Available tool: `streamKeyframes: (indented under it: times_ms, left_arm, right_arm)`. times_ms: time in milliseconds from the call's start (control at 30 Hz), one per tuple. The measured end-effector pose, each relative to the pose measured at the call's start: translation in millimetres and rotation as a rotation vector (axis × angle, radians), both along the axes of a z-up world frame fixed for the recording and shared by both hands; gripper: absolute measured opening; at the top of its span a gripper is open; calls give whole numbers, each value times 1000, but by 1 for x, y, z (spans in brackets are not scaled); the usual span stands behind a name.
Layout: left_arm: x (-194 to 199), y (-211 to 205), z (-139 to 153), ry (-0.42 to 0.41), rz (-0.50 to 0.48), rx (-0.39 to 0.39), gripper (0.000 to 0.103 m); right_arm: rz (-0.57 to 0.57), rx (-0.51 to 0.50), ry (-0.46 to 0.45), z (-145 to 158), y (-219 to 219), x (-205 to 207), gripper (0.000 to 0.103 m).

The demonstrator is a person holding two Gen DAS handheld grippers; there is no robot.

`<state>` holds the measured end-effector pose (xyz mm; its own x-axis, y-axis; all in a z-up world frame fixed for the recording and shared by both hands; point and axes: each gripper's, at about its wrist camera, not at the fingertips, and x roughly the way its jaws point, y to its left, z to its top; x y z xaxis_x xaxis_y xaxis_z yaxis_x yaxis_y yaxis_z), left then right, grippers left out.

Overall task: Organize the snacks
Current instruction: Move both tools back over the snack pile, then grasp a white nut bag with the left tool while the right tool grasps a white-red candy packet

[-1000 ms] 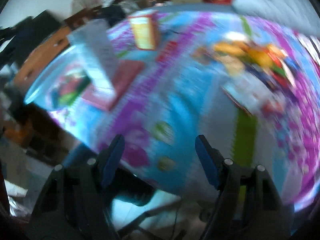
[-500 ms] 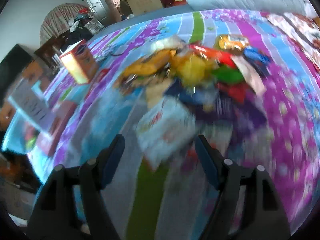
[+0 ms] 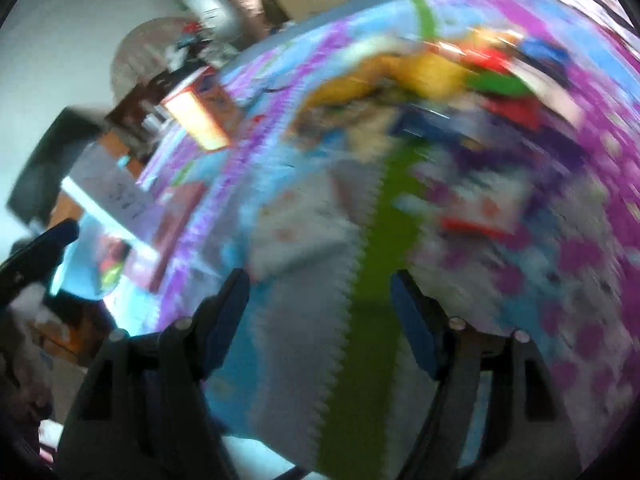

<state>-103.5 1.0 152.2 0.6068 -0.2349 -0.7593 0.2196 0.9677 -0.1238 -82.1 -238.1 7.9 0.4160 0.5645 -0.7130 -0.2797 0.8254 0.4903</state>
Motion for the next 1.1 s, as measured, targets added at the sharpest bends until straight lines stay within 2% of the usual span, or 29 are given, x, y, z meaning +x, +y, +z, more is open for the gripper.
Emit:
streamKeyframes:
  times_ms: [33, 67, 200, 233, 267, 400, 500, 633, 700, 867, 1000, 1100]
  left_arm:
    - [5, -2, -5, 13, -9, -14, 62]
    - [15, -3, -16, 56, -14, -64, 69]
    - [54, -6, -52, 178, 62, -215, 71]
    - [63, -10, -59, 187, 82, -204, 71]
    - [73, -20, -64, 157, 72, -153, 71]
    - [92, -56, -78, 59, -106, 38, 76]
    - [99, -65, -90, 34, -215, 112, 80]
    - [109, -59, -113, 104, -271, 126, 81]
    - [112, -56, -118, 89, -259, 138, 81]
    - [122, -54, -129, 120, -236, 93, 80]
    - [114, -56, -125, 133, -224, 103, 75]
    - [93, -54, -114, 86, -207, 115, 75]
  right_arm:
    - [-18, 9, 19, -4, -9, -1, 74]
    - [-35, 17, 27, -6, -20, -4, 74]
    - [-66, 49, 22, -5, -33, 1, 76]
    - [-71, 53, 19, -6, -33, 2, 77]
    - [-77, 58, 19, -7, -34, 3, 77]
    - [-87, 105, 24, -10, -39, 3, 77]
    - [-92, 148, 31, -13, -48, 3, 77]
    - [-93, 144, 27, -13, -45, 2, 78]
    - [-87, 135, 19, -12, -42, 2, 80]
    - [-85, 110, 1, -10, -37, 1, 82]
    - [-107, 101, -20, -8, -38, -1, 81]
    - [-136, 102, -43, -3, -43, -1, 82]
